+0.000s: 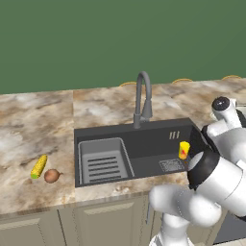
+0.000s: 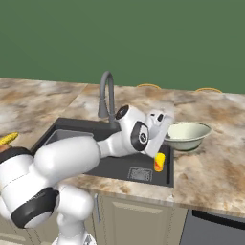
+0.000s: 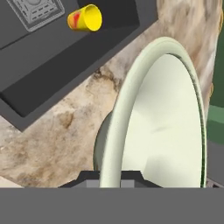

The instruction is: Remove the onion and corn from the sink. Then move the bowl and cup from the counter to the sink for washing.

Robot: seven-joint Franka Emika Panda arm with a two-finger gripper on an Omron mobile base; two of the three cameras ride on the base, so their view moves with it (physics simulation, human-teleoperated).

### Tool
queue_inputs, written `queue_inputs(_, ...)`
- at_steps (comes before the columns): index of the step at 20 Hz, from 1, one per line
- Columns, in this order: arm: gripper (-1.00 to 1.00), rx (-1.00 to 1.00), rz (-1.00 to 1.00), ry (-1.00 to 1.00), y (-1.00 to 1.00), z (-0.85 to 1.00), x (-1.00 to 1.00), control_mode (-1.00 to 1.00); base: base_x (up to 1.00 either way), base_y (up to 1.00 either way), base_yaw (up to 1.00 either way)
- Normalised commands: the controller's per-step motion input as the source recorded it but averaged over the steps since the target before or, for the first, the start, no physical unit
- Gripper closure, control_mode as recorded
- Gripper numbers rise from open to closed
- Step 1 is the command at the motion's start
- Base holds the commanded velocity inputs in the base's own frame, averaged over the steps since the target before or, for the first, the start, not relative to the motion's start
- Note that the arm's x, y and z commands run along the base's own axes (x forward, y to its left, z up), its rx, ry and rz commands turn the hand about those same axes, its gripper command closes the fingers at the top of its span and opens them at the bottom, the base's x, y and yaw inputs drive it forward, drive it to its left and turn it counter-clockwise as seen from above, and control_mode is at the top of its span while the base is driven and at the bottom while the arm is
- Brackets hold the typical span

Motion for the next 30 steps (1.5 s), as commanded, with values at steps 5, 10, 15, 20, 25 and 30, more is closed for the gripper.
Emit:
queue_inputs(5, 1.0, -0.03, 0.03, 0.01, 0.37, 0.12, -0.02, -1.0, 0.0, 0.0, 0.0)
queue_inputs(10, 1.0, 0.01, 0.03, 0.06, 0.32, 0.06, 0.0, -1.0, 0.0, 0.0, 0.0)
queue_inputs(15, 1.0, 0.07, 0.05, 0.08, 0.27, 0.12, 0.04, -1.0, 0.0, 0.0, 0.0)
queue_inputs(20, 1.0, 0.09, 0.07, 0.02, 0.3, 0.17, 0.0, -1.0, 0.0, 0.0, 0.0)
queue_inputs(25, 1.0, 0.12, 0.08, 0.02, 0.28, 0.11, 0.0, -1.0, 0.0, 0.0, 0.0)
queue_inputs(30, 1.0, 0.14, 0.06, 0.0, 0.27, 0.04, 0.0, -1.0, 0.0, 0.0, 0.0)
